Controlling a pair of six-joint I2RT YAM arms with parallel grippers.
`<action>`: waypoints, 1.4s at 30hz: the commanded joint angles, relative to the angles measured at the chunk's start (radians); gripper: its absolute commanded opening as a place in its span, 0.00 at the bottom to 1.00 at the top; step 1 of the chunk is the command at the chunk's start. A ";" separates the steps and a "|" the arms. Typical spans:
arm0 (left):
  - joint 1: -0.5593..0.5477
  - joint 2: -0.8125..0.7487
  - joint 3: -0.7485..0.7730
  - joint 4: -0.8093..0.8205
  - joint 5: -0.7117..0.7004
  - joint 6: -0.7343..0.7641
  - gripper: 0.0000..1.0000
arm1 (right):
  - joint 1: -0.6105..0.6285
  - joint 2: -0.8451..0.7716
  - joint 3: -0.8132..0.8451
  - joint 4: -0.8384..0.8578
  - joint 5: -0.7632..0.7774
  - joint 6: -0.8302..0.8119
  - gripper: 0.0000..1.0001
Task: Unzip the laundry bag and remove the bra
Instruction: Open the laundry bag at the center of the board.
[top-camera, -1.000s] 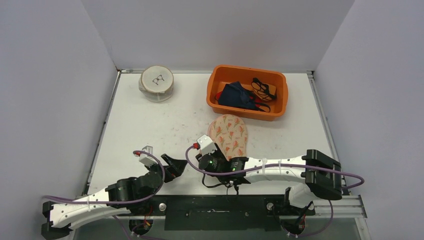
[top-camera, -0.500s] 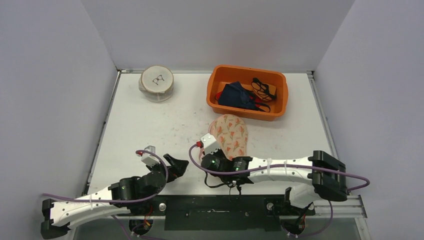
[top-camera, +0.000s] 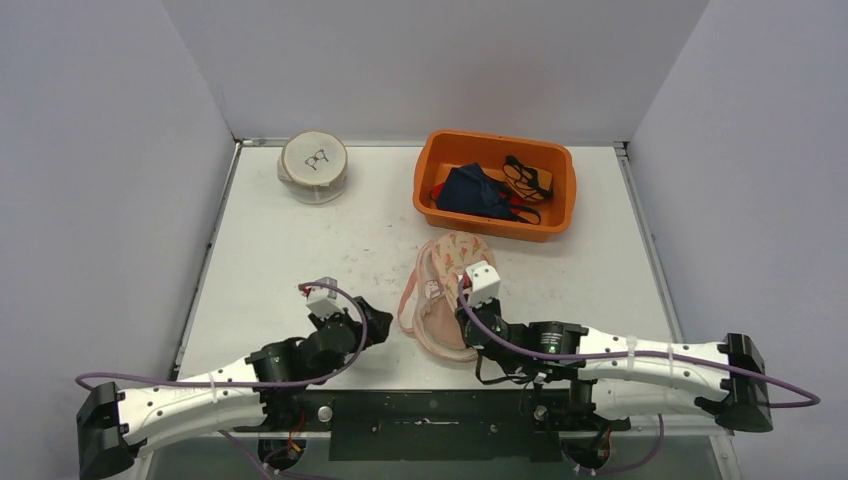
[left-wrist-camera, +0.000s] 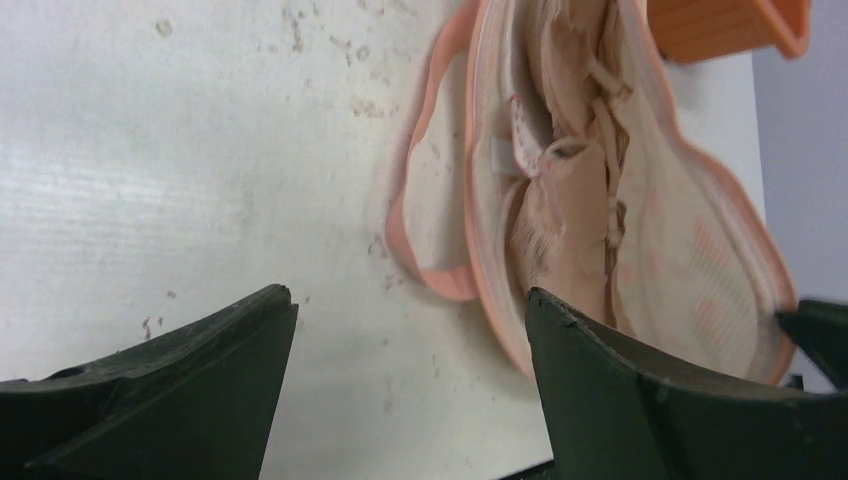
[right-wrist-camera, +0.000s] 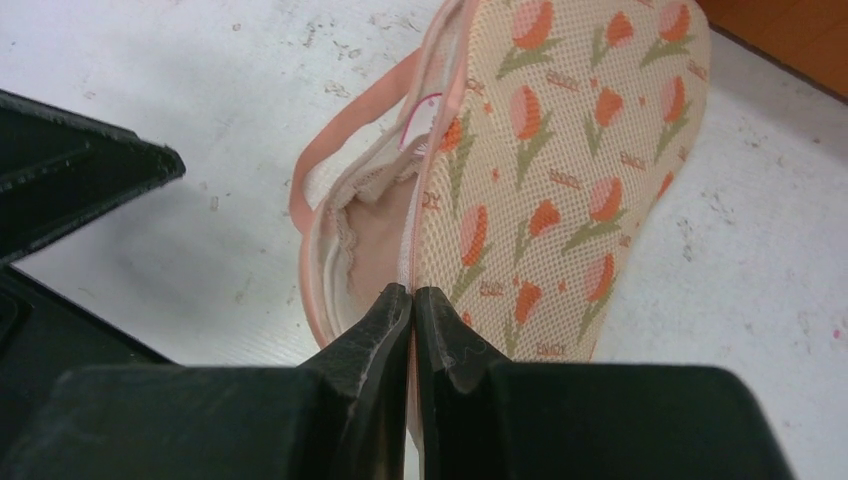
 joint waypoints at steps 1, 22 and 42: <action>0.153 0.115 0.095 0.228 0.173 0.128 0.83 | 0.009 -0.135 -0.046 -0.092 0.072 0.097 0.05; 0.451 0.880 0.393 0.579 0.607 0.339 0.78 | 0.009 -0.555 -0.230 -0.233 0.154 0.322 0.05; 0.451 1.062 0.423 0.538 0.515 0.344 0.01 | 0.011 -0.563 -0.238 -0.219 0.187 0.392 0.05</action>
